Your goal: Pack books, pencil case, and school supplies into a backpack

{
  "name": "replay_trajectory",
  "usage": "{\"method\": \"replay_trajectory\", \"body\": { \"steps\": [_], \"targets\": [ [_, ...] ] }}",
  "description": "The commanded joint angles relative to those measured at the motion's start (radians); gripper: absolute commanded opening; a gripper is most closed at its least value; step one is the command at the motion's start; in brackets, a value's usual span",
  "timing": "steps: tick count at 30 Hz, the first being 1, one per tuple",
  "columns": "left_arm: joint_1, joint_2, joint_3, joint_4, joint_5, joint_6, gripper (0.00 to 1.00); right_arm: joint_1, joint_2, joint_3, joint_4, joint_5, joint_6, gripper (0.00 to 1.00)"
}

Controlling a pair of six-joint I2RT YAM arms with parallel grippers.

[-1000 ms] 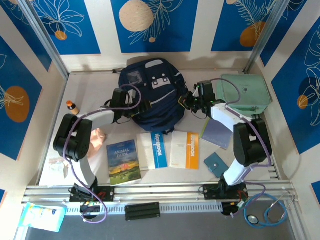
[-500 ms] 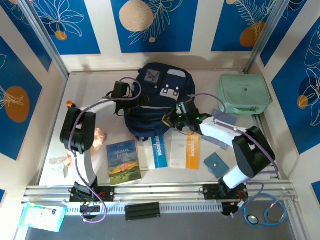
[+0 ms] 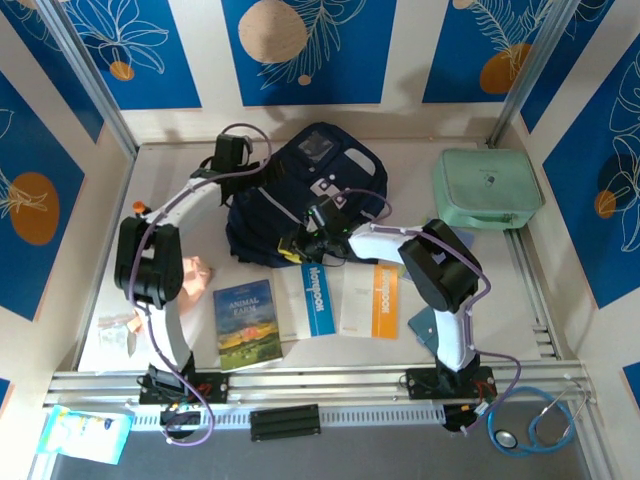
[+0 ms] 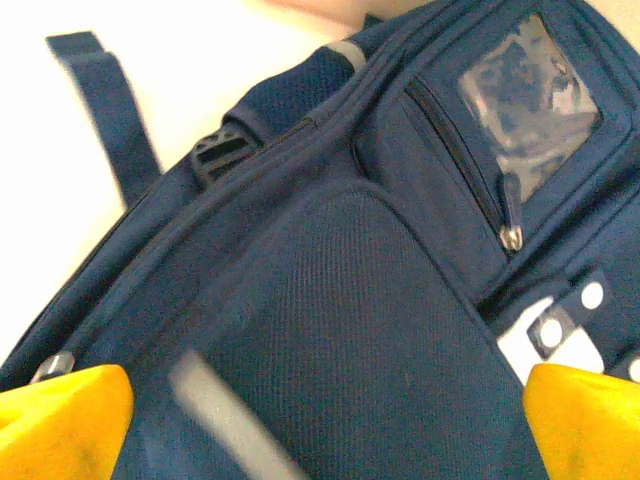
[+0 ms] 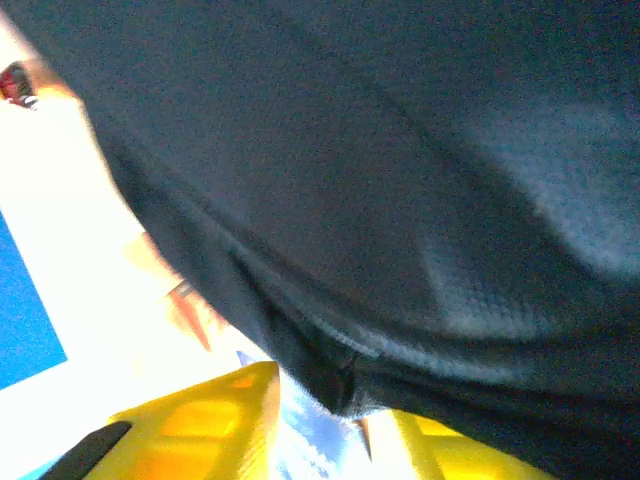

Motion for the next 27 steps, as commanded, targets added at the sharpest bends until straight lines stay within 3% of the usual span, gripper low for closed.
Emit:
{"method": "replay_trajectory", "body": {
  "steps": [1,5,12,20,27],
  "targets": [
    [0.004,-0.141,-0.075,-0.147,-0.006,0.016,1.0,-0.035,-0.146,-0.044,0.066,-0.028,-0.042,0.39],
    [0.005,-0.248,-0.171,-0.205,-0.025,0.021,1.0,-0.113,-0.331,-0.198,0.018,0.021,-0.091,0.51],
    [-0.054,-0.372,-0.358,-0.159,0.104,-0.082,1.0,-0.325,-0.477,-0.297,-0.194,0.164,-0.177,0.53],
    [-0.197,-0.396,-0.519,0.01,0.148,-0.335,1.0,-0.419,-0.309,-0.157,-0.29,0.183,-0.252,0.55],
    [-0.233,-0.392,-0.587,0.092,0.1,-0.411,1.0,-0.421,-0.159,-0.07,-0.281,0.127,-0.215,0.48]
  ]
}}
